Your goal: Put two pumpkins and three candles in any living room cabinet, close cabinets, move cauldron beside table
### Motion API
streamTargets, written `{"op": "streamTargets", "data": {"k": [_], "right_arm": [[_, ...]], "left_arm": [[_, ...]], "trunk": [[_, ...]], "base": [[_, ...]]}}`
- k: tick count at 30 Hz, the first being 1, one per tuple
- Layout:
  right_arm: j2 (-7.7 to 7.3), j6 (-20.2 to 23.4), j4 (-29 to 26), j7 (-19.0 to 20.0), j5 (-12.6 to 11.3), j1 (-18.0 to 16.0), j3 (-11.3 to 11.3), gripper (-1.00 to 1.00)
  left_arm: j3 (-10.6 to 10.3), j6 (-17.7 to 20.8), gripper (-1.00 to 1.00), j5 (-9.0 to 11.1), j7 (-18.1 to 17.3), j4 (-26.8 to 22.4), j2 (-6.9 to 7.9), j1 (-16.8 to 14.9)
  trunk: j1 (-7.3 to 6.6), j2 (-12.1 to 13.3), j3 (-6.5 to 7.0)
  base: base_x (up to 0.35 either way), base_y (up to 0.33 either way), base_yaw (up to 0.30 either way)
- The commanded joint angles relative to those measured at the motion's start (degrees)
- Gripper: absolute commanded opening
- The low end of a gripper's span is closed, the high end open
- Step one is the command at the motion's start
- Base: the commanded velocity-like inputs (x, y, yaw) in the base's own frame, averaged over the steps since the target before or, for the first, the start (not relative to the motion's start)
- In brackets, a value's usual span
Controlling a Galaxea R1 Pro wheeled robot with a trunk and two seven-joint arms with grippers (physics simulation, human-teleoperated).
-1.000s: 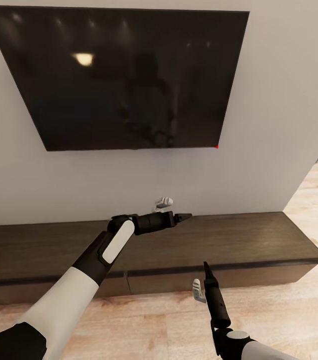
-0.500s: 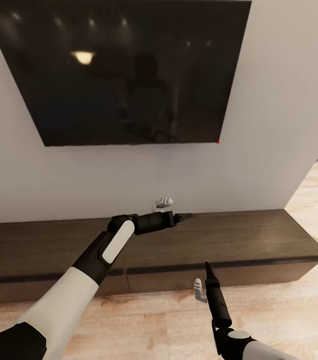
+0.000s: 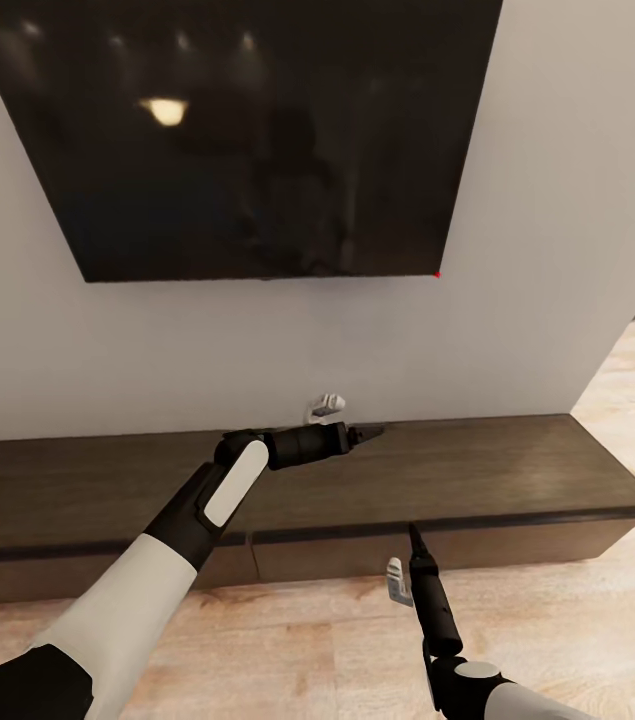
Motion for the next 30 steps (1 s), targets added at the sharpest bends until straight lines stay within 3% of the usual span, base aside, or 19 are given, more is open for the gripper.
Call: {"op": "streamTargets", "data": {"k": [1, 30], "right_arm": [[-0.01, -0.01, -0.02, -0.05, 0.01, 0.0, -0.01, 1.0], [-0.02, -0.02, -0.04, -0.14, 0.02, 0.0, -0.01, 1.0]], "left_arm": [[0.0, 0.0, 1.0, 0.0, 0.0, 0.0, 0.0, 0.0], [0.0, 0.0, 1.0, 0.0, 0.0, 0.0, 0.02, 0.0]], "trunk": [[0.23, -0.42, -0.18], [6.6, -12.05, -5.39]], "base": [[0.0, 0.0, 0.0], [0.0, 0.0, 0.0]]}}
